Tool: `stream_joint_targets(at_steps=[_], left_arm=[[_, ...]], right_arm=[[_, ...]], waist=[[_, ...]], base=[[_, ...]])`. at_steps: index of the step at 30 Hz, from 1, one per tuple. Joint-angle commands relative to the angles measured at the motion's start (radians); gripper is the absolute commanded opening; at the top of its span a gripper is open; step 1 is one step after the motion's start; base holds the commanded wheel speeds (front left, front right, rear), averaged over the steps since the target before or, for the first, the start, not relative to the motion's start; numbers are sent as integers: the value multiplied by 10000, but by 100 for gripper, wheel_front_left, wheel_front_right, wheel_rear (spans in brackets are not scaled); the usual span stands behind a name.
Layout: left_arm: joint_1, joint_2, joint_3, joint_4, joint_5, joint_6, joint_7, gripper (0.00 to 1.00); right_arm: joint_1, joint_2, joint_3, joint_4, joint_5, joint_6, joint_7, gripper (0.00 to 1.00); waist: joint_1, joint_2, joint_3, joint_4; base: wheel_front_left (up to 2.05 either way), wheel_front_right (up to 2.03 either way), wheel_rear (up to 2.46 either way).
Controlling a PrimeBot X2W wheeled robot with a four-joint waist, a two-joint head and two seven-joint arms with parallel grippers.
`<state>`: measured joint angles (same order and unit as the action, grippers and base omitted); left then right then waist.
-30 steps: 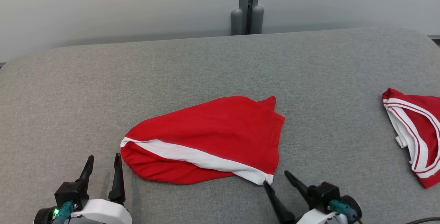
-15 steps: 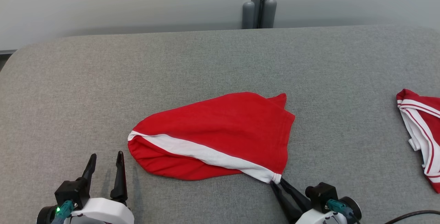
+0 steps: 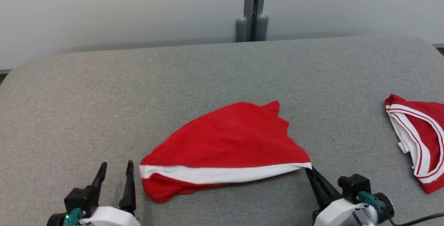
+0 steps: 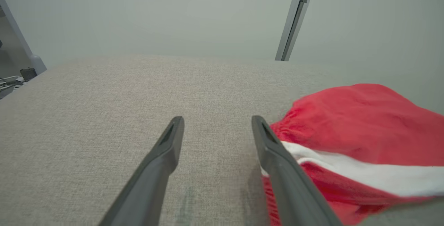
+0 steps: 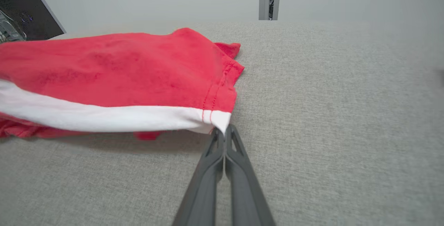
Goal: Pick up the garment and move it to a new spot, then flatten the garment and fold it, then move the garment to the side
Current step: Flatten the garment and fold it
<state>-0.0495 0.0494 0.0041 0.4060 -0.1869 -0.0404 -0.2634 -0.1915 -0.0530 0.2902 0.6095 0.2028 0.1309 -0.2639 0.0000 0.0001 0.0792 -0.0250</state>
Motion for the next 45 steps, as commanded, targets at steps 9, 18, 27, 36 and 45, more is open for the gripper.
stream_joint_targets(at_steps=[9, 18, 27, 36, 45], left_arm=[[579, 35, -798, 110, -652, -422, -13, 100], [828, 35, -1546, -12, -1682, -893, -13, 100], [573, 542, -2823, 32, -2981, -895, -13, 100], [380, 921, -3507, 199, -3668, -898, -13, 100], [225, 1152, -4157, 404, -4134, -899, -13, 91]], right_arm=[[366, -67, -522, 109, -327, -4, -1, 0], [489, -26, -736, 213, -395, -4, -1, 0], [318, -11, -908, 214, -478, -4, -1, 0], [240, -6, -819, 101, -322, -4, -1, 0], [192, -5, -780, 8, -245, -4, -1, 0]], waist=[[0, -1, -552, -128], [0, -1, -674, -105], [0, -1, -607, -163], [0, -1, -536, -189], [0, -1, -448, -173]], base=[[0, 0, 0], [0, 0, 0], [0, 0, 0], [0, 0, 0], [0, 0, 0]])
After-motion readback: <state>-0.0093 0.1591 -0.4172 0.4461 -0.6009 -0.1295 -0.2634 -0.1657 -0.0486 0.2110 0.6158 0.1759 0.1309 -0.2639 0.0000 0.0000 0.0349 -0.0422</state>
